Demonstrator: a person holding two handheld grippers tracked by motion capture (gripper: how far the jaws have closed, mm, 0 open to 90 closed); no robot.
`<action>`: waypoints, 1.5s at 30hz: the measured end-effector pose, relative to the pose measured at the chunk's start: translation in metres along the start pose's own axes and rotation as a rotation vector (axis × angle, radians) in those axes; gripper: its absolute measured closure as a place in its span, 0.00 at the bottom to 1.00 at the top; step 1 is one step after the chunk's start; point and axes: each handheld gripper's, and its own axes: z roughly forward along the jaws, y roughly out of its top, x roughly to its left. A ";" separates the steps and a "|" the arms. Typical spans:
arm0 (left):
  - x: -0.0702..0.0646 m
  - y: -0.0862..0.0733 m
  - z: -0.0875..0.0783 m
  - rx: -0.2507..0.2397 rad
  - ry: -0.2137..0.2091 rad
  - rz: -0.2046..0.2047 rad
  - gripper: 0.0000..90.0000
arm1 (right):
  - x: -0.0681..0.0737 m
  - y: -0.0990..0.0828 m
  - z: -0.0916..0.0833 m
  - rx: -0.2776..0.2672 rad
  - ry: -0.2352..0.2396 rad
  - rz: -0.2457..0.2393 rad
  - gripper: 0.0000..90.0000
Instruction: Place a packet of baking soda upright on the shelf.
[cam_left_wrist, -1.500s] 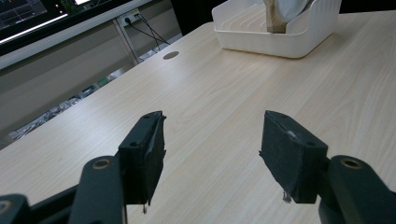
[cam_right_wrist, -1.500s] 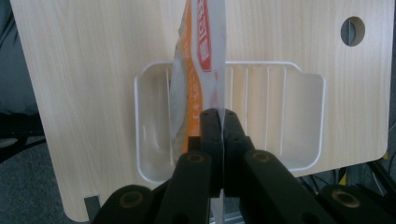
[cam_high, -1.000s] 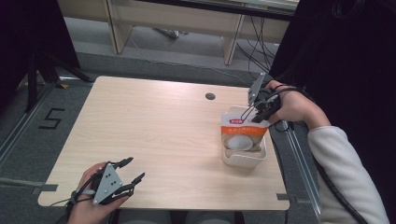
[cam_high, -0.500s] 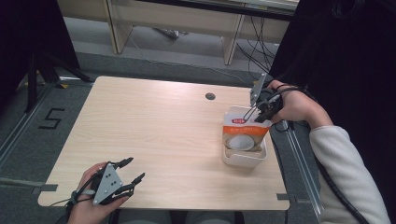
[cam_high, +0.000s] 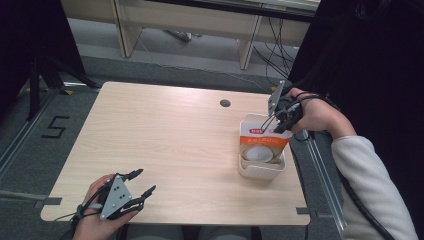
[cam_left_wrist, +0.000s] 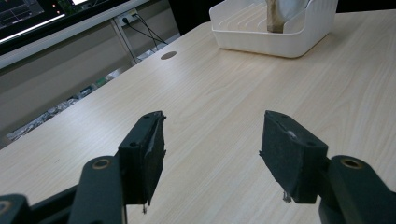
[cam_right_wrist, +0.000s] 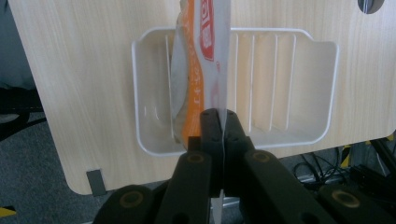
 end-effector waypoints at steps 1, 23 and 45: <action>0.000 0.000 0.000 0.001 -0.001 0.000 0.43 | -0.001 0.000 0.001 0.002 0.001 -0.007 1.00; -0.001 0.001 0.001 0.004 -0.007 0.001 0.43 | 0.004 0.008 -0.007 -0.030 -0.105 0.081 0.74; -0.002 0.000 0.001 0.008 -0.013 0.002 0.43 | 0.061 0.051 0.010 -0.358 -0.137 0.110 0.67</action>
